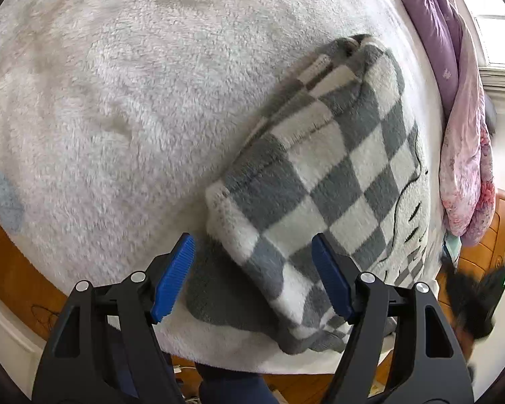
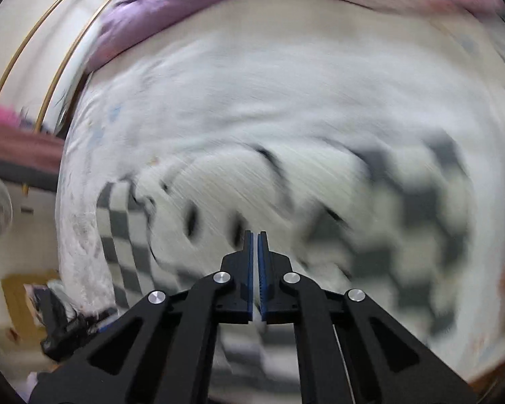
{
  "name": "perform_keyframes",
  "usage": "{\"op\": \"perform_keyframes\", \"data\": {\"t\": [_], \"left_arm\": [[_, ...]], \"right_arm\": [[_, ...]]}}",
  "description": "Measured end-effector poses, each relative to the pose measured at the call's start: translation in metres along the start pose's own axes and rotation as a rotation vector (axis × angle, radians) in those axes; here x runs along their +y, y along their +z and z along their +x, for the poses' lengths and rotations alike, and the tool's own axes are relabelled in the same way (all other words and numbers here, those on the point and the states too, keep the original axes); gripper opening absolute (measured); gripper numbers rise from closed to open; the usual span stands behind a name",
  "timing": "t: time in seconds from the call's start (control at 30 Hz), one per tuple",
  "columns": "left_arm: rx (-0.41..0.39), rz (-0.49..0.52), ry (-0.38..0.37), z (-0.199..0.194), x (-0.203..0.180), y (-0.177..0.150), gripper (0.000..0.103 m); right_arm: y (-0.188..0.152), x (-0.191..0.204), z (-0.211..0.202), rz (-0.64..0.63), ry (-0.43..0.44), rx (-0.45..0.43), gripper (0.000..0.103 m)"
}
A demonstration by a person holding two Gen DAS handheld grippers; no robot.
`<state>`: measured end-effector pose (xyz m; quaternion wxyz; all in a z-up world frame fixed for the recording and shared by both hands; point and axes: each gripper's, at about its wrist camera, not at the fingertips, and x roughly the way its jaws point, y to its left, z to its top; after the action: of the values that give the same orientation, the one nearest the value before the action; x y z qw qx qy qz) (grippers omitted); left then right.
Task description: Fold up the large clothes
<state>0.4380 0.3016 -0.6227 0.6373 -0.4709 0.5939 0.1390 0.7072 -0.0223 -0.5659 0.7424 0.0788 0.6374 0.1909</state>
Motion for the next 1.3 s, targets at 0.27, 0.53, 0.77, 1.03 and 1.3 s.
{"op": "perform_keyframes", "data": {"t": [0.27, 0.53, 0.77, 1.03, 1.3], "left_arm": [[0.027, -0.029, -0.039, 0.017, 0.007, 0.002, 0.075], [0.096, 0.023, -0.076, 0.026, 0.004, 0.013, 0.075], [0.136, 0.096, -0.075, 0.033, 0.000, 0.031, 0.078], [0.221, 0.124, -0.073, 0.049, 0.004, 0.030, 0.079], [0.248, 0.129, -0.043, 0.069, 0.010, 0.008, 0.079]], "right_arm": [[0.029, 0.009, 0.116, -0.086, -0.182, 0.110, 0.000], [-0.016, 0.004, 0.090, 0.023, -0.165, 0.166, 0.000], [-0.096, -0.009, 0.113, 0.109, -0.163, 0.214, 0.000], [-0.138, 0.003, 0.103, 0.193, -0.189, 0.260, 0.000], [-0.185, -0.006, 0.118, 0.262, -0.144, 0.262, 0.000]]}}
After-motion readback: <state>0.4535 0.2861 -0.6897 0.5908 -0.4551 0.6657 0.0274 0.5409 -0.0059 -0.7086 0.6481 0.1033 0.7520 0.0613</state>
